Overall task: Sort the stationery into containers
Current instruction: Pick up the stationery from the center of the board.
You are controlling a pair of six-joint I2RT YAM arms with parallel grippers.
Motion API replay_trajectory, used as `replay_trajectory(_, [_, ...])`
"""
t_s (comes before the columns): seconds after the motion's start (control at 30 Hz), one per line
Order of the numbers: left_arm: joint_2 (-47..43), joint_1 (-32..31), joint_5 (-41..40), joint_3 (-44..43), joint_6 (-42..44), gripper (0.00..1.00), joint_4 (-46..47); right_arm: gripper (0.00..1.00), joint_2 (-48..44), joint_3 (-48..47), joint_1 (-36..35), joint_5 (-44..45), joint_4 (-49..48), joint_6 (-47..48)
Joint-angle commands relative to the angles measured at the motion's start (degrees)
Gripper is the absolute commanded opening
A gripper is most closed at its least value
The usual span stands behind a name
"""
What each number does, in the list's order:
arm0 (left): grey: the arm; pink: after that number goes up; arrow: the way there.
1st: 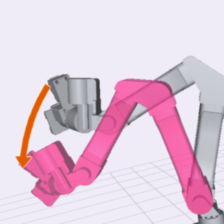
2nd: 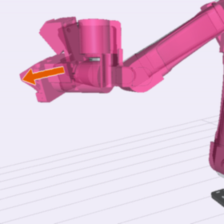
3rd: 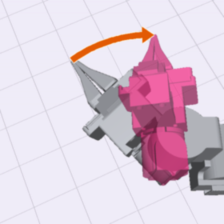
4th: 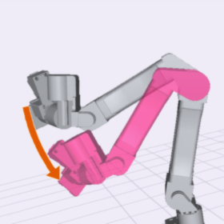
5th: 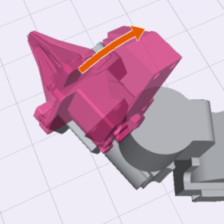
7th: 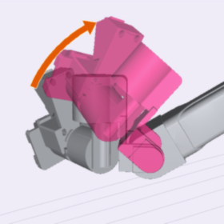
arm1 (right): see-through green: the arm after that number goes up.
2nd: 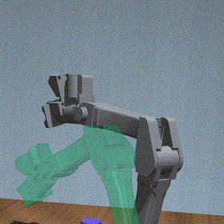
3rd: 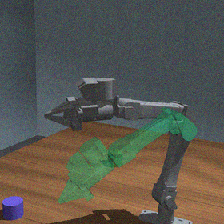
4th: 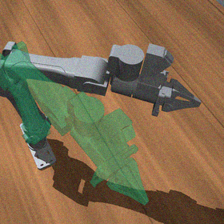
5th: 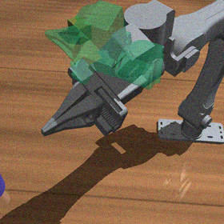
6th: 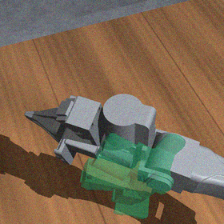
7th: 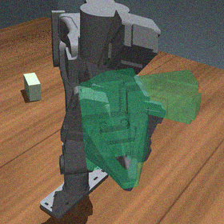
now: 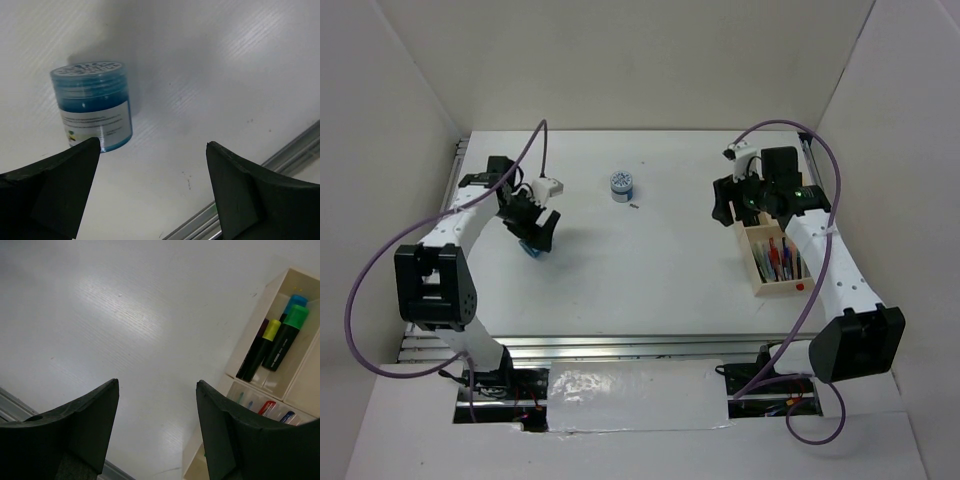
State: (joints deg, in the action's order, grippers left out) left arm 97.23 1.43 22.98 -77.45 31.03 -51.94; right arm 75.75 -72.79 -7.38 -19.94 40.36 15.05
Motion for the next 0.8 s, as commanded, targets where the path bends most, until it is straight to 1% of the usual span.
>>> replay_trajectory(0.0, [-2.13,-0.99,-8.99,3.43,-5.62,0.99,10.27,0.70,-2.80,0.55,0.61,-0.62,0.42,0.60])
replay_trajectory(0.03, [-2.22,-2.82,-10.75,4.14,-6.41,0.99,11.85,0.70,-2.88,0.55,0.61,-0.62,0.42,0.60])
replay_trajectory(0.07, [-1.96,-3.19,-14.68,5.11,-7.37,0.99,14.39,0.70,-3.14,0.64,0.61,-0.62,0.60,0.60])
replay_trajectory(0.17, [-1.08,-3.37,-17.09,4.68,-8.00,0.99,16.52,0.70,-3.41,0.99,0.96,-0.71,0.69,0.68])
replay_trajectory(0.33, [1.73,-3.80,-12.62,3.18,-4.05,0.99,13.72,0.70,-3.41,1.60,1.40,-0.97,0.60,0.77])
replay_trajectory(0.5, [5.95,-3.89,-10.07,5.20,-3.16,0.96,13.18,0.70,-3.23,1.52,1.84,-1.24,0.42,0.77])
replay_trajectory(0.57, [7.70,-3.80,-9.89,6.51,-3.78,0.93,13.79,0.70,-3.32,1.60,1.93,-1.24,0.42,0.77])
replay_trajectory(0.7, [7.71,-3.19,-6.12,9.07,-5.71,0.85,18.17,0.70,-3.93,1.87,2.28,-1.85,0.16,0.42])
replay_trajectory(0.77, [6.22,-3.19,-4.45,10.74,-6.85,0.75,20.12,0.70,-4.29,2.30,2.45,-3.43,0.07,0.16])
